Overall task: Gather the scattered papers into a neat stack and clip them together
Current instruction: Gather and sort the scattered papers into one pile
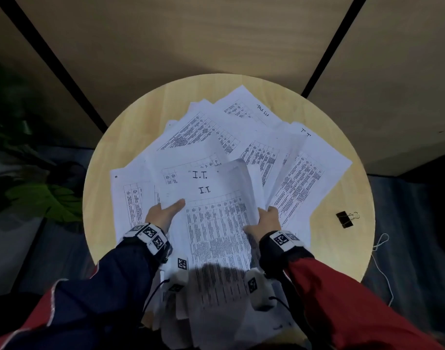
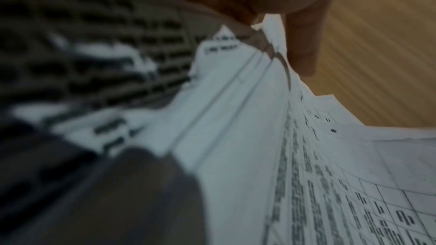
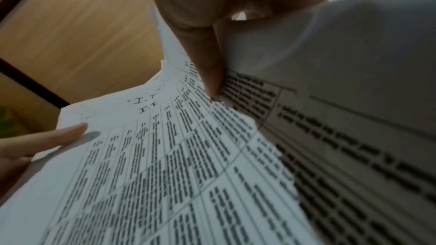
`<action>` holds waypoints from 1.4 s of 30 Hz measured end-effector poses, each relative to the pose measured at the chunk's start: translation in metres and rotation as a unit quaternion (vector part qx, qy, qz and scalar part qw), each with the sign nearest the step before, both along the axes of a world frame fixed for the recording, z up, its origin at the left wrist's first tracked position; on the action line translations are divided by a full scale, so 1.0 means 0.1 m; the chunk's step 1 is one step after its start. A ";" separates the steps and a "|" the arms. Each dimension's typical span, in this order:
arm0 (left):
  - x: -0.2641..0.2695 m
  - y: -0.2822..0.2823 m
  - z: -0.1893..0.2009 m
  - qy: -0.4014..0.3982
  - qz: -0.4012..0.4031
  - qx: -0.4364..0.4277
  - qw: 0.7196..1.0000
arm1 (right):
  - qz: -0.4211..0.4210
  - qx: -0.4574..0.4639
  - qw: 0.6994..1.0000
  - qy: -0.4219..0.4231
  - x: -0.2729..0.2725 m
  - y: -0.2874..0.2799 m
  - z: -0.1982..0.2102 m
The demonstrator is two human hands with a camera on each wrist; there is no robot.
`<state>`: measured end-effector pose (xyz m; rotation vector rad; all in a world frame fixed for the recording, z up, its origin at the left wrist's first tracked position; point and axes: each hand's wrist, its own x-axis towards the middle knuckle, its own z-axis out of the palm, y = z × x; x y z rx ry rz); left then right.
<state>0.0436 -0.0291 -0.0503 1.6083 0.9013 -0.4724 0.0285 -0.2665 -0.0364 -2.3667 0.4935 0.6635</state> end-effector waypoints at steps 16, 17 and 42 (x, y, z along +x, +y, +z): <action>0.13 -0.01 0.33 -0.129 -0.050 -0.118 0.983 | -0.116 0.268 0.956 -0.009 0.21 -0.18 0.35; 0.18 -0.05 0.47 -0.146 -0.066 -0.147 0.976 | -0.131 0.270 0.953 -0.033 0.28 -0.19 0.44; 0.49 -0.31 1.16 -0.376 -0.041 -0.010 0.926 | -0.093 0.289 0.916 -0.261 0.65 -0.11 1.13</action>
